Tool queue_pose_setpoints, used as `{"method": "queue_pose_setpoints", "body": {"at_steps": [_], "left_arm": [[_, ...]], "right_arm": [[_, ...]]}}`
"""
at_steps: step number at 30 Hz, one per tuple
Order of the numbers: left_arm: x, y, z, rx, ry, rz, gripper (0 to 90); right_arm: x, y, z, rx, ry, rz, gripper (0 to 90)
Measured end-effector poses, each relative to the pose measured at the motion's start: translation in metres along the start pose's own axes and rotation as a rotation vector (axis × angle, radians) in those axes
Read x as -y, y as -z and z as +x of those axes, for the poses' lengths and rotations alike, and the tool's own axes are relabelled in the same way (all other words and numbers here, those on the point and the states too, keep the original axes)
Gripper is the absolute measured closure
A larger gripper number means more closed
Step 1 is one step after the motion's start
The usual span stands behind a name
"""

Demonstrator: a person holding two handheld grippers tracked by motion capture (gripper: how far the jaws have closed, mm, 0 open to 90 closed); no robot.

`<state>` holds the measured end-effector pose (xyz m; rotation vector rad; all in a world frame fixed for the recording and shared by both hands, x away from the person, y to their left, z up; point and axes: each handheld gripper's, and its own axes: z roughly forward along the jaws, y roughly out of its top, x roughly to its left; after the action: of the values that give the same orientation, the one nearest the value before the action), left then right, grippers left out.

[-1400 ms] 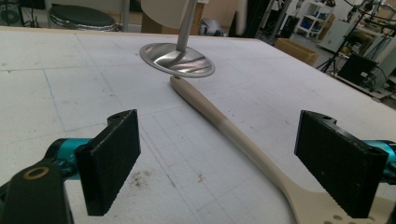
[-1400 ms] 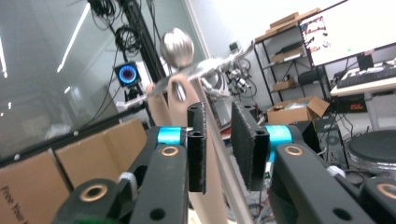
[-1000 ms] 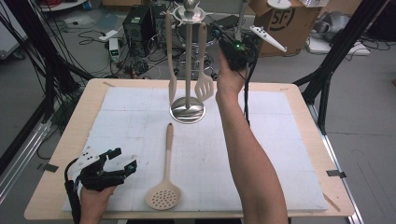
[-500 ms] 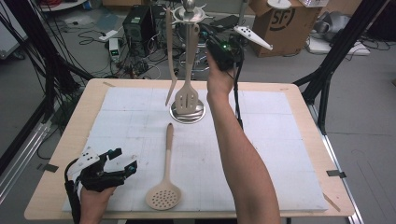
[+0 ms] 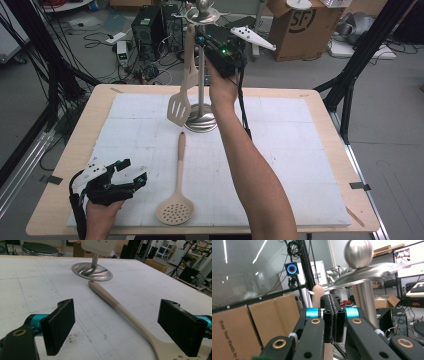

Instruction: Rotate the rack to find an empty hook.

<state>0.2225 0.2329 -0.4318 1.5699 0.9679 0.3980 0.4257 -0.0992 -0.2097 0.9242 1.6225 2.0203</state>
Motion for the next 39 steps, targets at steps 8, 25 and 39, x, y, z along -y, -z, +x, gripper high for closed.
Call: {"method": "queue_pose_setpoints", "body": {"at_steps": [8,25,39], "left_arm": [[0.001,0.005,0.001,-0.008,0.002,-0.004,15.0],[0.003,0.017,0.004,-0.037,0.011,-0.013,15.1],[0.003,0.017,0.004,-0.039,0.014,-0.016,15.1]], "right_arm": [[-0.004,0.018,-0.025,0.056,-0.082,-0.038,89.8],[-0.012,0.023,-0.028,0.053,-0.095,-0.086,89.9],[-0.008,0.004,0.003,0.025,0.0,-0.046,89.9]]}}
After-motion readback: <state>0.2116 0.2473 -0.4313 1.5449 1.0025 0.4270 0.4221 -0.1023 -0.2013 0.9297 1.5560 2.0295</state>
